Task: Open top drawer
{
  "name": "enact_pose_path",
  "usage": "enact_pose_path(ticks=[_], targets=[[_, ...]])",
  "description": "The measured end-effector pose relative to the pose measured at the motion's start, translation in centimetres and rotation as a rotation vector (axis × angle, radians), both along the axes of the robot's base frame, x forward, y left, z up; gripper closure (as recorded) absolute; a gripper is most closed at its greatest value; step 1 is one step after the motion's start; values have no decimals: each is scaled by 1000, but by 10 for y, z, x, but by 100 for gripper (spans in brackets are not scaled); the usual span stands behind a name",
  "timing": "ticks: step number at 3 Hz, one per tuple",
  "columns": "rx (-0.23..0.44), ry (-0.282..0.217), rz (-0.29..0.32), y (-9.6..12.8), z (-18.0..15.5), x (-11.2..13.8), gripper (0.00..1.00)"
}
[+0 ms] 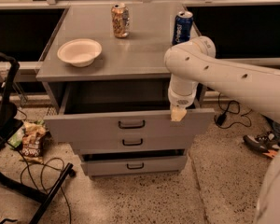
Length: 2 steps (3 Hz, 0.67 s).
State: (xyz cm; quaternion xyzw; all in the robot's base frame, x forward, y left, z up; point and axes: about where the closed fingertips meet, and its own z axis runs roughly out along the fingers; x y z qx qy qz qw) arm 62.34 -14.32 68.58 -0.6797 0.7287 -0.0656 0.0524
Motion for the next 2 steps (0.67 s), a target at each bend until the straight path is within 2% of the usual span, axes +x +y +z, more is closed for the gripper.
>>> enact_pose_path(ticks=[1, 2], targets=[[1, 0, 0, 2, 1, -1, 100], [17, 8, 18, 5, 4, -13, 100]])
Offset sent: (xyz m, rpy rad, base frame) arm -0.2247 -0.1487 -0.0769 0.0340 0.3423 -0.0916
